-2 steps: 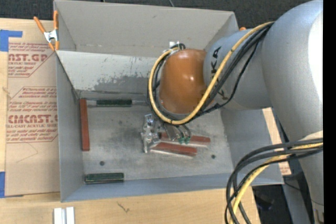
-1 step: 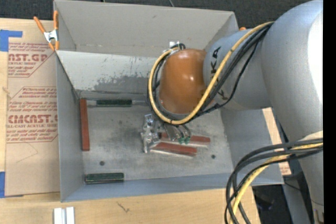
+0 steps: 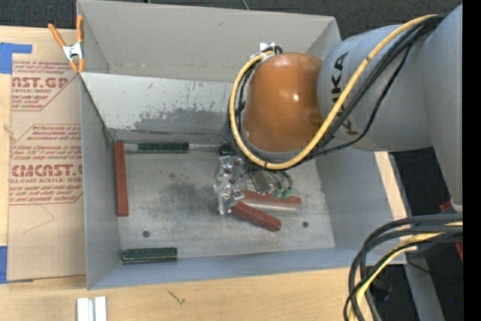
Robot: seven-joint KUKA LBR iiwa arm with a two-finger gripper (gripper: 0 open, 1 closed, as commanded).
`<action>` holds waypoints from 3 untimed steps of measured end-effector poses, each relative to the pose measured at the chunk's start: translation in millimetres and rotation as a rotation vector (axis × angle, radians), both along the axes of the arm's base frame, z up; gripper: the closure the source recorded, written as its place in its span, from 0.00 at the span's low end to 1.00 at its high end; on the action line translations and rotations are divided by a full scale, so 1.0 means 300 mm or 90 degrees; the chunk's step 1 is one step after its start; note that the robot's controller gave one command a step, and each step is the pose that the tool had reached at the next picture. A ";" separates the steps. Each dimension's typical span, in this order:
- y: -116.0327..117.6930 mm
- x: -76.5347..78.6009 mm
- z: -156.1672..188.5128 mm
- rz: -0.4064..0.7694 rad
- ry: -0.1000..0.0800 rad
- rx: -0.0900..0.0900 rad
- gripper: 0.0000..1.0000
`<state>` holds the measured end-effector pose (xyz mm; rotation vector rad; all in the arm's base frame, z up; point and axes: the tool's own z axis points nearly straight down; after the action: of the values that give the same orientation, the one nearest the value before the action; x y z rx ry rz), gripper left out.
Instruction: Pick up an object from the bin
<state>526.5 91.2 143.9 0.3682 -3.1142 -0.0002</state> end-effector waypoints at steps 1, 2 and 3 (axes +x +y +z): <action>-0.179 0.026 0.132 -0.066 -0.005 0.002 1.00; -0.341 0.031 0.169 -0.089 -0.006 0.000 1.00; -0.172 0.101 -0.009 -0.218 -0.004 0.000 0.00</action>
Offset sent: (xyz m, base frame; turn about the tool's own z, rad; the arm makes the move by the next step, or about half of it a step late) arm 0.0153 -0.0525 0.0433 0.3005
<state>556.8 39.7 141.3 -0.1686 -3.1376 -0.0017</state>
